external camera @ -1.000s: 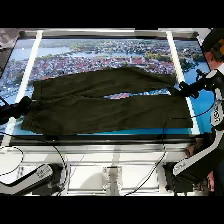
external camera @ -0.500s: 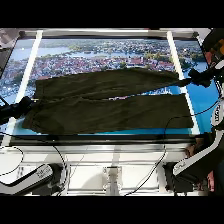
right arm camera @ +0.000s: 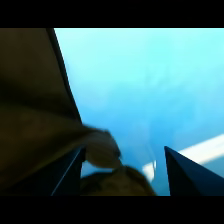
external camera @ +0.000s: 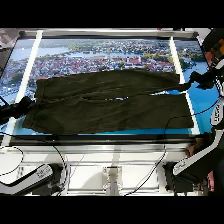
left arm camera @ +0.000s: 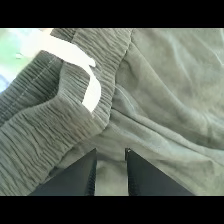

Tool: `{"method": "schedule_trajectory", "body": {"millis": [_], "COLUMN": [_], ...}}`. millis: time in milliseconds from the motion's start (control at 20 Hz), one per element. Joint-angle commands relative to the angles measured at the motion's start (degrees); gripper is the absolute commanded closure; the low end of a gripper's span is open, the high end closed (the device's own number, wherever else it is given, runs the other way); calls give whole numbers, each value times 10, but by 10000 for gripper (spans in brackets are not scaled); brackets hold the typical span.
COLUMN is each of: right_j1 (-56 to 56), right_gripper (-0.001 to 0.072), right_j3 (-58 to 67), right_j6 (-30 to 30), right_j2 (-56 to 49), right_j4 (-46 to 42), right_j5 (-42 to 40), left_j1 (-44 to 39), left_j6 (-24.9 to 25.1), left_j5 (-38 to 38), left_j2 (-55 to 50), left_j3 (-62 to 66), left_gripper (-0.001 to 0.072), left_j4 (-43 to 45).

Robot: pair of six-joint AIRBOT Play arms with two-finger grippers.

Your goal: Fold the clothes and pants, and hang the long-sleeved shirts on hangers.

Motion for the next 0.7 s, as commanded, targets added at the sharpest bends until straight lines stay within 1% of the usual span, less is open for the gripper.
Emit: {"method": "schedule_trajectory", "body": {"millis": [0, 100, 150, 200, 250, 300, 350, 400, 500, 550, 650], "right_j1": [1, -4, -12, -22, -32, -40, -46, -50, -55, -57, -57], "right_gripper": [169, 169, 170, 171, 171, 172, 191, 200, 212, 212, 212], "right_j3": [32, 62, 70, 71, 71, 71, 71, 71, 71, 71, 71], "right_j6": [15, 53, 72, 75, 66, 38, 4, -15, -31, -31, -32], "right_j2": [0, 0, 0, -1, -6, -17, -33, -52, -91, -107, -127], "right_j4": [4, 21, 45, 99, 154, 210, 257, 285, 321, 336, 345], "right_j5": [-32, -54, -66, -74, -67, -46, -12, 22, 63, 64, 37], "left_j1": [0, 0, 0, 0, 0, 0, 0, 0, 0, 0, 0], "left_j6": [0, 0, 0, 0, 0, 0, 0, 0, 0, 0, 0], "left_j5": [25, 32, 32, 32, 32, 32, 31, 31, 23, 17, -1], "left_j2": [0, 0, 0, 0, 0, 0, 0, 0, 0, 0, 0], "left_j3": [0, 0, 0, 0, 0, 0, 0, 0, 0, 0, 0], "left_gripper": [487, 485, 484, 484, 484, 484, 484, 484, 485, 484, 484], "left_j4": [0, 0, 0, 0, 0, 0, 0, 0, 0, 0, 0]}}
